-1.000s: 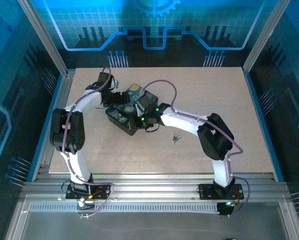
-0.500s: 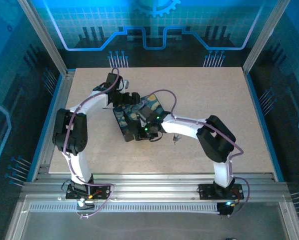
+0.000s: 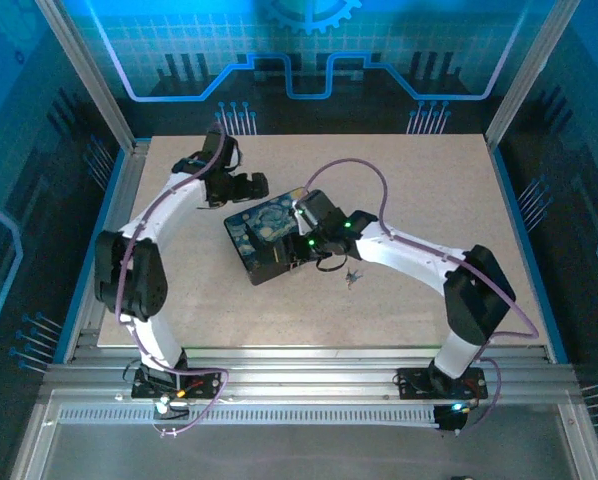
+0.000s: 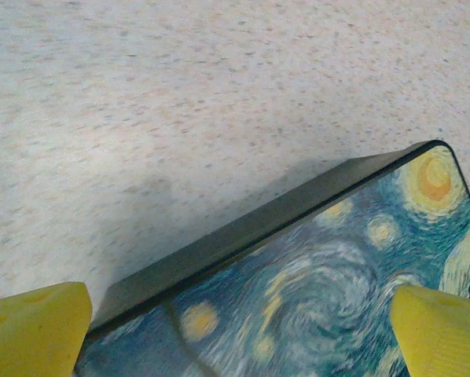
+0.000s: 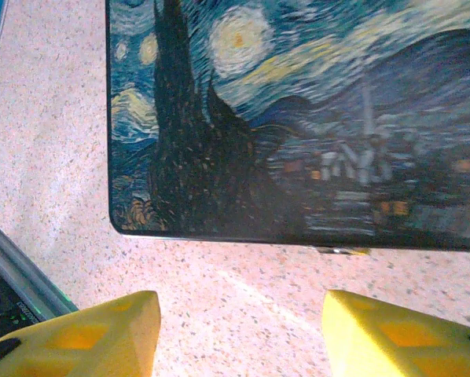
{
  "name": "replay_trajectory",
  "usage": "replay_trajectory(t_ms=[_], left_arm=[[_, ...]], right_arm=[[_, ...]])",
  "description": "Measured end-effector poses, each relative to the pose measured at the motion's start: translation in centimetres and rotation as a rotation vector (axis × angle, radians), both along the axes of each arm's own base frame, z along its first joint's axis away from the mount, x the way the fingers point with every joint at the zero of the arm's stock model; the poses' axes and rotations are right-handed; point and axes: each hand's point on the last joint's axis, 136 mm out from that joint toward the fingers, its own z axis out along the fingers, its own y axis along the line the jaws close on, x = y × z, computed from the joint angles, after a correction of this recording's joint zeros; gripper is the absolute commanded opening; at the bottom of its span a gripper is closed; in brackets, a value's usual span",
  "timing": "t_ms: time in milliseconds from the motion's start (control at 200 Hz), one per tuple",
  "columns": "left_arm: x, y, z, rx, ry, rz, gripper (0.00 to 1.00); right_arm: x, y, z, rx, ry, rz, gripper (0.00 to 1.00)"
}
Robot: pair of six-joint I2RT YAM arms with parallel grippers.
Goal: Unlock the padlock with the key
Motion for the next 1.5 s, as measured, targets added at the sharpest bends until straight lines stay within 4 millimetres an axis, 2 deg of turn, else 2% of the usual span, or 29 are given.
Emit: replay_trajectory(t_ms=[130, 250, 435, 520, 670, 1125, 1301, 1501], left_arm=[[-2.2, 2.6, 1.8, 0.014, -0.014, 0.081, 0.99], [-5.4, 3.8, 1.1, 0.006, 0.022, 0.118, 0.99], [-9.7, 1.8, -3.6, -0.099, 0.168, 0.082, 0.99], [-10.8, 0.3, -4.8, -0.148, 0.211, 0.047, 0.99], [-10.4, -2.4, -4.9, -0.218, 0.212, -0.016, 0.99], [-8.9, -5.6, -6.6, -0.249, 0.267, -0.059, 0.99], [-8.7, -5.7, -6.2, -0.240, 0.259, -0.066, 0.99], [-8.3, -4.2, -4.3, -0.124, 0.191, -0.074, 0.99]], right_arm=[[1.6, -2.5, -0.5, -0.003, 0.014, -0.066, 0.61], [2.7, -4.3, -1.4, -0.003, 0.039, -0.117, 0.61], [3.6, -4.3, -2.5, 0.014, 0.065, -0.135, 0.60], [4.0, -4.2, -3.1, 0.022, 0.084, -0.146, 0.59], [5.4, -3.8, -2.9, 0.062, 0.087, -0.171, 0.59], [9.5, -5.6, -2.7, 0.086, 0.075, -0.263, 0.59], [9.5, -5.9, -2.7, 0.065, 0.070, -0.238, 0.64], [7.3, -7.4, -3.0, 0.004, 0.094, -0.202, 0.66]])
